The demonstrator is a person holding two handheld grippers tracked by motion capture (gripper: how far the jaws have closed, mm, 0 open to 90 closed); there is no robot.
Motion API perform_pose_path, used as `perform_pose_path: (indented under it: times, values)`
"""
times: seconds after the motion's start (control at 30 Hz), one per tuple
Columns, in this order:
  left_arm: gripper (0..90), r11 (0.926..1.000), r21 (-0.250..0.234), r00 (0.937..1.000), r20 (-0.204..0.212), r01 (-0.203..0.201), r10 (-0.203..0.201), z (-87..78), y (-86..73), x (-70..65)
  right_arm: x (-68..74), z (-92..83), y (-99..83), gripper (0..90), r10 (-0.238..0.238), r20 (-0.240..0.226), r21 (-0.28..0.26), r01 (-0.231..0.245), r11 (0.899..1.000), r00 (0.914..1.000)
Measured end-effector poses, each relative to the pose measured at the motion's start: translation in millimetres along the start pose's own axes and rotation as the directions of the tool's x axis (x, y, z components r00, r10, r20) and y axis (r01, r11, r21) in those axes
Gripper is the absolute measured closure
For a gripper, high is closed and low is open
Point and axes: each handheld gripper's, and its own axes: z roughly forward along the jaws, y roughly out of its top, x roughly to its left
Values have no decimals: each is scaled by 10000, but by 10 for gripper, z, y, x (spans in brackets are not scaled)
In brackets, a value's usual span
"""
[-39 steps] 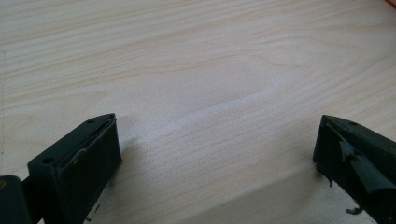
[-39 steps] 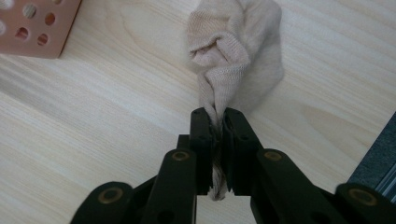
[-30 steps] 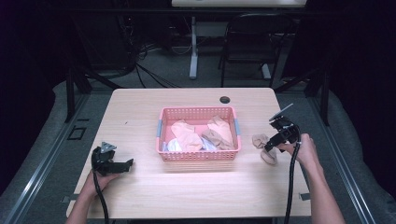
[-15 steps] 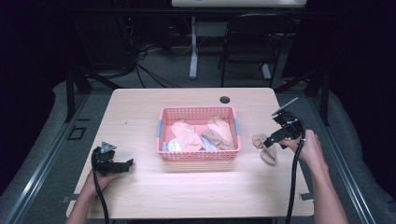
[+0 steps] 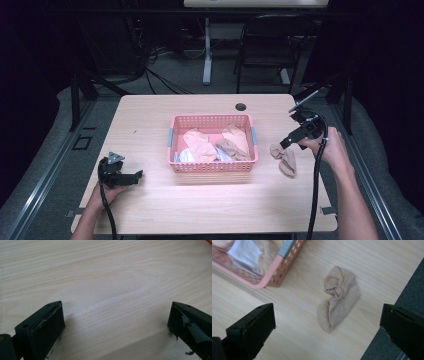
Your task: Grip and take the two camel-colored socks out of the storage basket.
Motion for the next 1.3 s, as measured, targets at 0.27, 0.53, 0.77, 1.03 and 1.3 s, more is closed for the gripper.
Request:
perform_pose_path:
  times: [0.27,0.53,0.77,1.03,1.3]
  values:
    - [4,10000,-5,10000,-1,3,-3,0,0,0,252,-130,279,0,-667,-114,-120,666,9977,9977]
    - [4,10000,-4,10000,-1,3,-3,0,0,0,590,-50,579,0,-1400,-296,-20,1400,9901,9897]
    - [4,10000,6,10000,15,8,-8,0,0,0,788,86,760,0,-1744,-625,150,1757,9843,9827]
    - [4,10000,2,10000,29,10,-10,2,0,0,962,241,902,0,-2172,-867,212,2198,9753,9723]
    - [4,10000,7,10000,31,5,-5,2,1,0,1115,437,998,0,-2414,-1153,362,2470,9683,9635]
